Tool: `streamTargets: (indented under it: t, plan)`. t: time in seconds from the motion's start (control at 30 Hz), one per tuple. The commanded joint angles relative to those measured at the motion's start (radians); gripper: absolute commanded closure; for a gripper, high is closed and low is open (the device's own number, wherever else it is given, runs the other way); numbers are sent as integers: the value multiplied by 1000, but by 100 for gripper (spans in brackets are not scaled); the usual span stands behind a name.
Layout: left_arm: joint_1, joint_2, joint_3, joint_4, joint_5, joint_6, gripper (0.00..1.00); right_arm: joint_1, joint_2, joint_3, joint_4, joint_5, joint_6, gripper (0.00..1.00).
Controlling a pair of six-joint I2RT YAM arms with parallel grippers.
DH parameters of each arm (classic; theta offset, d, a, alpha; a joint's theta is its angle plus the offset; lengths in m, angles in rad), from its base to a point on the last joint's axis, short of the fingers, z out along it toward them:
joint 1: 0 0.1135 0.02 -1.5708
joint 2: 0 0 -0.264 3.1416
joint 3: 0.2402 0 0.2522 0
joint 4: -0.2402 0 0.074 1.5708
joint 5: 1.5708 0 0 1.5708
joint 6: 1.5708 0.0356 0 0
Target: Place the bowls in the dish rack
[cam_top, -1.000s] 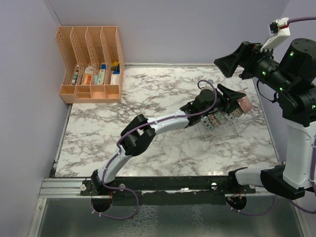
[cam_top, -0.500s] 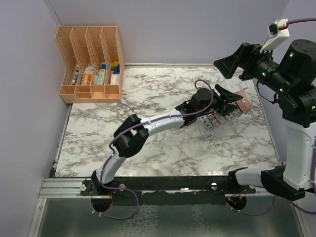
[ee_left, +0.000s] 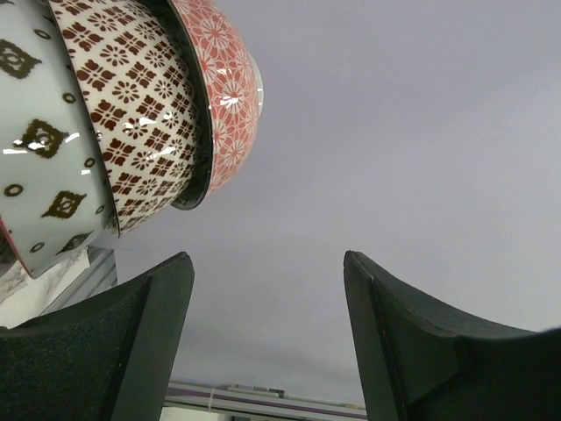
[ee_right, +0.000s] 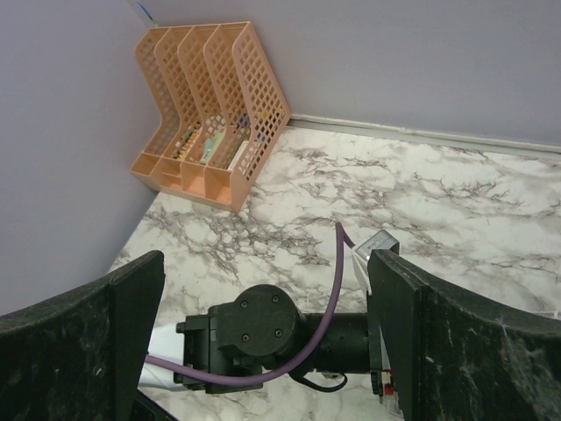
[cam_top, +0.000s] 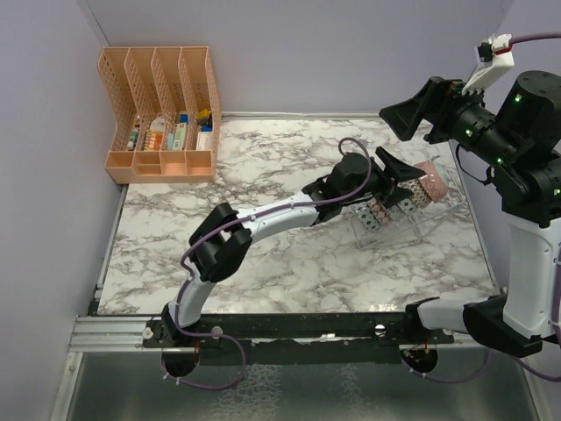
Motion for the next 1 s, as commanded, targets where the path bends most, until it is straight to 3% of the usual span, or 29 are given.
streamTargets:
  t: [0.0,0.1,0.27,0.5,0.77,0.97]
  plan:
    - [24,-102,-3,-75,27,90,22,-7,-13,4,17,-25,0,1]
    - [50,-149,-10,-145,40,163,2,-7,-13,2,26,-27,1,1]
    - [109,-253,-53,-280,58,297,1,-7,-31,-27,56,-20,7,1]
    - [201,-360,-91,-608,98,549,1,-7,-19,-25,63,-24,13,1]
    - [236,-532,-57,-1002,-317,817,1,-7,-3,-47,77,-49,24,1]
    - [242,-571,35,-1229,-580,849,1,-7,-5,-94,119,-74,37,1]
